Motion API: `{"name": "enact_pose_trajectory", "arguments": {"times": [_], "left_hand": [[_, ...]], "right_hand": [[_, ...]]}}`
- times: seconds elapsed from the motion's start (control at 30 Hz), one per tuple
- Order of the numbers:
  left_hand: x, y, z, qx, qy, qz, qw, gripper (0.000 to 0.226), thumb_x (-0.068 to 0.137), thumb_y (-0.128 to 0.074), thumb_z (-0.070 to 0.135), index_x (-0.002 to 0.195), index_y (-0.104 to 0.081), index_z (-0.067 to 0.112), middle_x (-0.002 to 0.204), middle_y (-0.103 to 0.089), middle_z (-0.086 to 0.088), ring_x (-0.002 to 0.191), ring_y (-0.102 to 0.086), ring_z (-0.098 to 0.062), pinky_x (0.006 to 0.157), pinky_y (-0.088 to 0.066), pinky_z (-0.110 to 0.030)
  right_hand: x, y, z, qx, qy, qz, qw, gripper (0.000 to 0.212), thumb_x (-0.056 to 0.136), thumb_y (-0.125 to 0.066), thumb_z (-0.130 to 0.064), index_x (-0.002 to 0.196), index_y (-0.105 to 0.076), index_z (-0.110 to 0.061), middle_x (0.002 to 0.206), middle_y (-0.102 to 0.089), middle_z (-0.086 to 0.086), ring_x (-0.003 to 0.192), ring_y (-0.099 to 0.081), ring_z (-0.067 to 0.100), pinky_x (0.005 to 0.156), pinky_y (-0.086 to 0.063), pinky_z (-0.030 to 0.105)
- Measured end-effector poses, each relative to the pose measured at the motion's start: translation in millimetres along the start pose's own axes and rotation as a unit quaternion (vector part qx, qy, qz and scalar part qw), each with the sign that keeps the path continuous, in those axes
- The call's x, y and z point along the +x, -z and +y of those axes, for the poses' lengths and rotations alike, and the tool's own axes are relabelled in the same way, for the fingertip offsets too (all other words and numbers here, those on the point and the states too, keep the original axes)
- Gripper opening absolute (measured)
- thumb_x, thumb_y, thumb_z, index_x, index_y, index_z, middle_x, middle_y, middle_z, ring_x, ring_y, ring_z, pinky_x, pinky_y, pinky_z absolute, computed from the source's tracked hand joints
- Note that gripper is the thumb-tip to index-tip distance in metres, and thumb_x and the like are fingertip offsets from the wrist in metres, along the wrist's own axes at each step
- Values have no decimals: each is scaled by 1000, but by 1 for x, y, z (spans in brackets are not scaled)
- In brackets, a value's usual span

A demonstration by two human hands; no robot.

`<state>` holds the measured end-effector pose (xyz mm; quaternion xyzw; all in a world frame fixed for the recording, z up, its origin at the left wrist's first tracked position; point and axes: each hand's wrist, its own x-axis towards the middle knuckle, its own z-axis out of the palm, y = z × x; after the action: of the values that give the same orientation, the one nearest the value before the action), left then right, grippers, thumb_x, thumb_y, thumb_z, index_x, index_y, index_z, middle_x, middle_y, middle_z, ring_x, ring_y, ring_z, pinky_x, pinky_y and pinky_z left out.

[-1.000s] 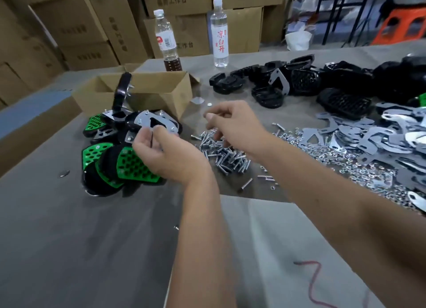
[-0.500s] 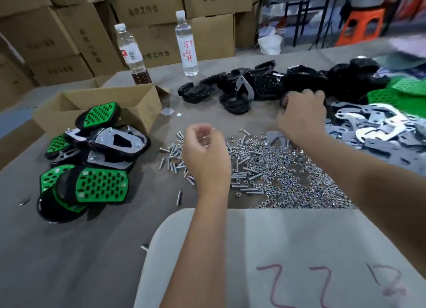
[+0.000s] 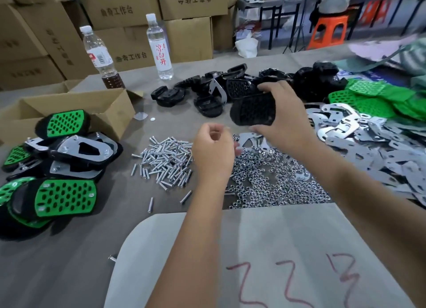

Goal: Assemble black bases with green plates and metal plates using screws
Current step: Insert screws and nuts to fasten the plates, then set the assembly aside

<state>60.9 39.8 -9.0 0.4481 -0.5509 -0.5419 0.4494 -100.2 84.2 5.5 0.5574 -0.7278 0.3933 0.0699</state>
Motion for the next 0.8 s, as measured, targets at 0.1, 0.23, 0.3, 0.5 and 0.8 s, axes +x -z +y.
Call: {"name": "enact_pose_trajectory", "arguments": {"times": [0.1,0.23,0.3,0.5,0.8], "left_hand": [[-7,-1,9,-106,69,-81,989,24,104,-57,29,115,-60,7,101,-66,-19,69,-70,-23,61,-63,-40],[-22,-8,18,-185,101,-116,971,33,105,-53,40,105,-68,11,90,-72,-13,68,-70,-23,53,-56,-31],[-30,-12,19,-216,123,-132,959,35,105,-53,42,105,-68,11,87,-73,-10,67,-70,-22,51,-55,-28],[-49,-39,20,-184,172,-140,958,24,102,-57,21,111,-67,1,86,-67,-15,53,-65,-16,45,-52,-25],[-94,-156,36,-148,202,-203,947,26,98,-56,-2,123,-51,-6,107,-65,-30,60,-64,-33,40,-55,-29]], "right_hand": [[-37,14,-22,140,-10,14,990,83,67,-95,-21,139,-54,-20,130,-58,-5,121,-54,7,107,-42,21],[-67,24,-37,198,-77,-7,977,79,67,-96,-31,135,-57,-24,122,-63,-7,117,-60,9,101,-51,30],[-77,28,-37,232,-124,5,965,75,66,-96,-39,129,-58,-27,118,-66,-6,105,-66,4,84,-55,23],[-86,54,-13,233,-172,-32,957,64,73,-92,-43,125,-61,-25,114,-67,-8,96,-66,-7,78,-48,7],[-82,145,81,-47,-250,58,965,28,98,-67,-39,107,-74,-14,101,-75,2,94,-67,21,84,-48,30]]}}
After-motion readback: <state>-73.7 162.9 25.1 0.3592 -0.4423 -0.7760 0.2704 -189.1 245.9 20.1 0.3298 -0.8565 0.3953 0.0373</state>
